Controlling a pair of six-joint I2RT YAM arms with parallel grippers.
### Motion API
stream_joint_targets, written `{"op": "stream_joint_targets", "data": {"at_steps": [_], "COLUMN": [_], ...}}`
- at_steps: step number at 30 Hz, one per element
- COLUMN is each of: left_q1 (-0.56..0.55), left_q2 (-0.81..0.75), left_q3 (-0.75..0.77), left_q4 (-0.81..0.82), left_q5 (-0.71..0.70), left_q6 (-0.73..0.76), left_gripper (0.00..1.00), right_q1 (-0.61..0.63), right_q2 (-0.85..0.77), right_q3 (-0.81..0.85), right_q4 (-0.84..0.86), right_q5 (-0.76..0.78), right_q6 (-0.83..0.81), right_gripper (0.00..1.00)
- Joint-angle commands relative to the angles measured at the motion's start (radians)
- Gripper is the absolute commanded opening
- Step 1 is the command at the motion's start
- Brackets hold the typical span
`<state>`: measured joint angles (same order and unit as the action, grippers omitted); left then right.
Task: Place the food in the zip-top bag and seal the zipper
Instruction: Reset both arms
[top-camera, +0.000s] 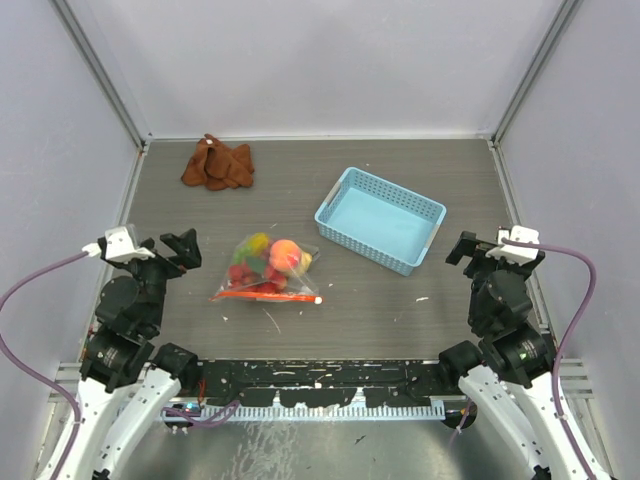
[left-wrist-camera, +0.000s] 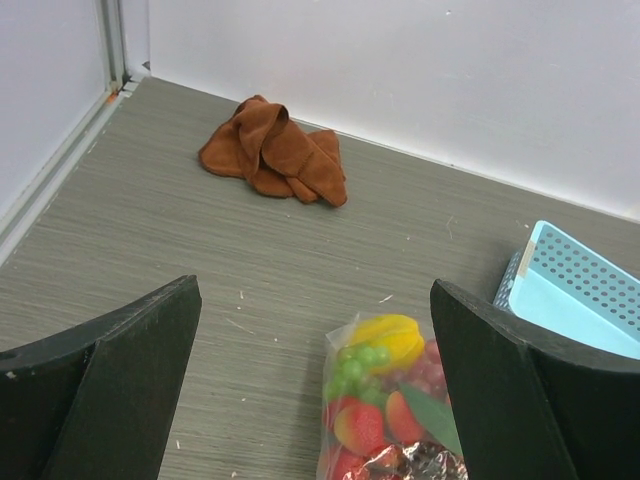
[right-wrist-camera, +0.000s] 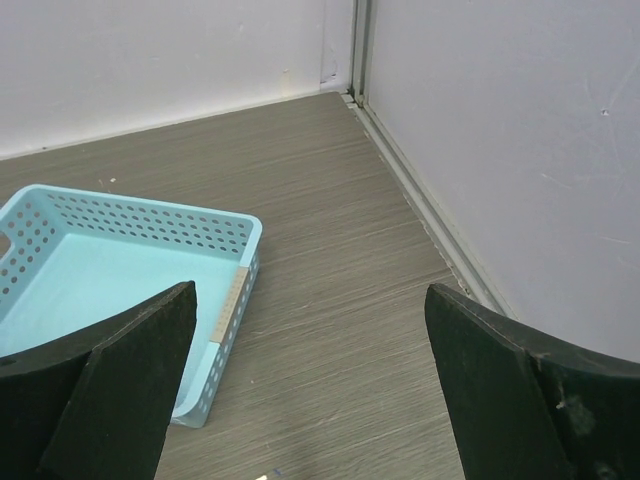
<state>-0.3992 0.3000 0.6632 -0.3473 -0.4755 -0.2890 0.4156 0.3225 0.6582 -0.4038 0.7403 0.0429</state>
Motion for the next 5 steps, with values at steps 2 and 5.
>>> {"op": "stream_joint_targets", "data": {"at_steps": [2,5], "left_q1": [0.046,0.074], "left_q2": [0.025,0.029], "left_q3": [0.004,0.003], "left_q4": [0.062,0.066], "left_q5": [0.066,0.095], "left_q6": [-0.033,-0.042], "left_gripper": [0.98,0.98], "right_q1": [-0.001,-0.001], "right_q2": [0.008,0.012], "right_q3": [0.017,0.017], "right_q4": [0.052,0.055], "right_q5": [0.009,0.014], "right_q6": [0.026,0.026], "right_gripper": [1.0,1.0]}}
